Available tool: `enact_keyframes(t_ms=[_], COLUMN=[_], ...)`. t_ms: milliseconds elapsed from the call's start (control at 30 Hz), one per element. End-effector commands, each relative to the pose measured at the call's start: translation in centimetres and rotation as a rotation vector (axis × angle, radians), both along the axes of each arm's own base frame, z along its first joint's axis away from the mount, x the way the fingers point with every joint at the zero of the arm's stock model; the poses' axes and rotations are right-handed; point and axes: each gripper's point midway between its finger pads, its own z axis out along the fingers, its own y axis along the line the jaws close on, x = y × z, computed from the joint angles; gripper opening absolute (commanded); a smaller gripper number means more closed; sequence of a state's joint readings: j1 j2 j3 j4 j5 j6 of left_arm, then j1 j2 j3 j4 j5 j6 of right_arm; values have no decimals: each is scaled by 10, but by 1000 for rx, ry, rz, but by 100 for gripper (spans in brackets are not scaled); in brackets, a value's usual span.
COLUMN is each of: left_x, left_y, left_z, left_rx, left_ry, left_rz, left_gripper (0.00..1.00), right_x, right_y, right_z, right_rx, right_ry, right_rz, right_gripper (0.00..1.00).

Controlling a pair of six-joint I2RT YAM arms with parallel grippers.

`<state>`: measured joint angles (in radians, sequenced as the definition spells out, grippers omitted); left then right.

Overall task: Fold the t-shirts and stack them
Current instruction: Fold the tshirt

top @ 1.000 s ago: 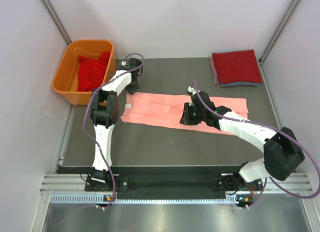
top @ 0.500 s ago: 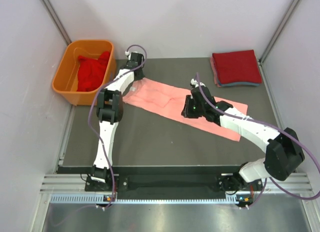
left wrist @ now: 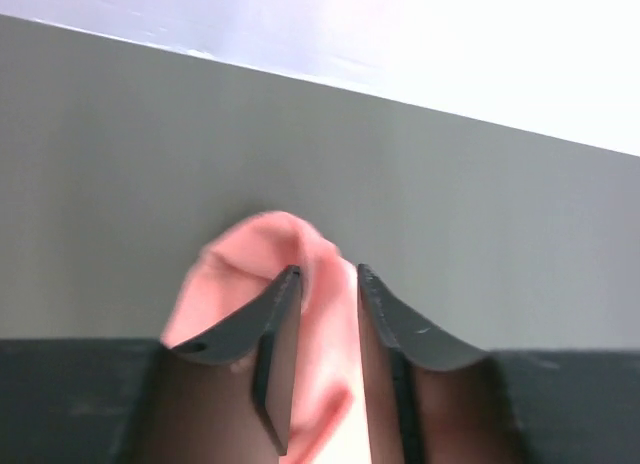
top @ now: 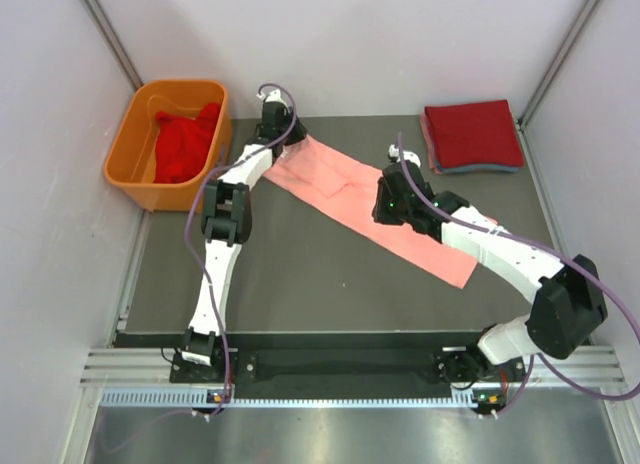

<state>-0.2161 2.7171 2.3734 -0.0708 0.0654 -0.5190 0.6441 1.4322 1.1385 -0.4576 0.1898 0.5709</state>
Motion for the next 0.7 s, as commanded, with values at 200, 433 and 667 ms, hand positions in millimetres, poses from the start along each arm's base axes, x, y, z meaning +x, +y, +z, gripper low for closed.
enact_keyframes(t_ms=[200, 433, 667], left_x=[-77, -248, -395], left_y=[-33, -130, -256], left_z=[168, 154, 113], left_rx=[-57, -208, -240], left_ry=[-122, -4, 84], left_rz=[-194, -404, -641], left_gripper=[41, 39, 39], right_x=[-27, -52, -88], right_y=[-44, -94, -134], right_z=[10, 58, 127], right_rx=[-44, -32, 55], right_ry=[-48, -109, -253], right_rz=[-44, -182, -250], right_gripper=[23, 24, 26])
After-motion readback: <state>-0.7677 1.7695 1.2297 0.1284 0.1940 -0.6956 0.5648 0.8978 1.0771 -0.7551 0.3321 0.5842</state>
